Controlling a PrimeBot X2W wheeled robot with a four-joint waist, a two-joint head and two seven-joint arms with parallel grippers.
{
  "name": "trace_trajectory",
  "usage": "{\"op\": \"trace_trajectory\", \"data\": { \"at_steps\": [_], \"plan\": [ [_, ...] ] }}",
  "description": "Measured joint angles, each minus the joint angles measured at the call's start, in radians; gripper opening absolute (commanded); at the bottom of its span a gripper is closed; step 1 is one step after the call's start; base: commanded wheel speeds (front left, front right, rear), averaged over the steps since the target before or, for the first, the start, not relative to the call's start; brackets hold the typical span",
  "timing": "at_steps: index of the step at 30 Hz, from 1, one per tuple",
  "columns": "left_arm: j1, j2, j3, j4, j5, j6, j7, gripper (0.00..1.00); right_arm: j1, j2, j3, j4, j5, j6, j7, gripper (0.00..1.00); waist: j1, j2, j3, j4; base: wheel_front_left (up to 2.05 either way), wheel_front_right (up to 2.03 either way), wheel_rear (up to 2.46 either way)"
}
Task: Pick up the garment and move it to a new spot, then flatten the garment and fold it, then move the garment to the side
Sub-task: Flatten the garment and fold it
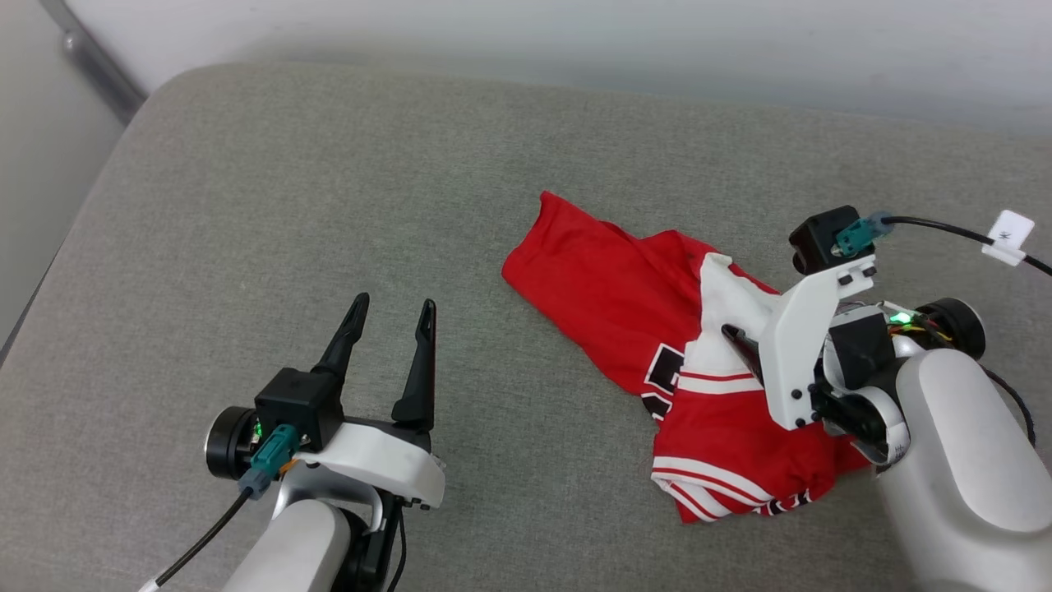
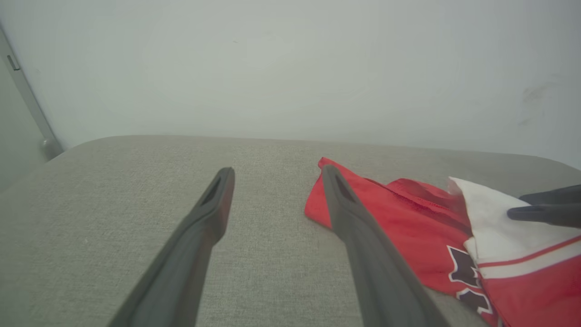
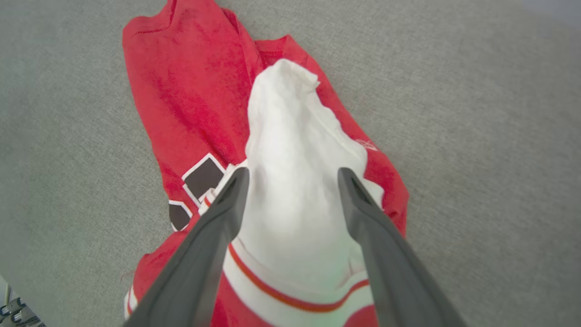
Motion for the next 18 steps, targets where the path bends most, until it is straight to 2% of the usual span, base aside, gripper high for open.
{"op": "trace_trajectory", "data": {
  "at_steps": [5,6,7,13,18],
  "plan": [
    [-0.012,-0.014,-0.002,0.028,0.000,-0.009,-0.010,1.00,-0.029,-0.035,0.049,0.077,0.027,0.000,0.066,1.00,0.0000,0.0000,0.017,0.030,0.00,0.00,0.00],
    [-0.012,-0.016,-0.001,0.033,0.000,-0.009,-0.013,1.00,-0.032,-0.037,0.053,0.082,0.033,0.000,0.066,0.44,0.0000,0.0000,0.017,0.032,0.00,0.00,0.00],
    [-0.012,-0.017,0.000,0.037,0.000,-0.009,-0.014,1.00,-0.036,-0.039,0.060,0.085,0.036,0.000,0.066,0.00,0.0000,0.0000,0.014,0.032,0.00,0.00,0.00],
    [0.010,0.003,0.026,0.052,-0.002,-0.001,-0.021,1.00,-0.044,-0.055,0.023,-0.014,0.053,0.000,-0.038,0.00,0.0000,0.0000,-0.023,-0.011,0.00,0.00,0.00],
    [0.040,0.013,0.031,0.046,-0.009,0.010,-0.019,1.00,0.036,-0.042,-0.148,-0.132,0.050,0.000,-0.129,0.00,-0.0001,0.0000,-0.057,-0.057,0.00,0.00,0.00]
  ]
}}
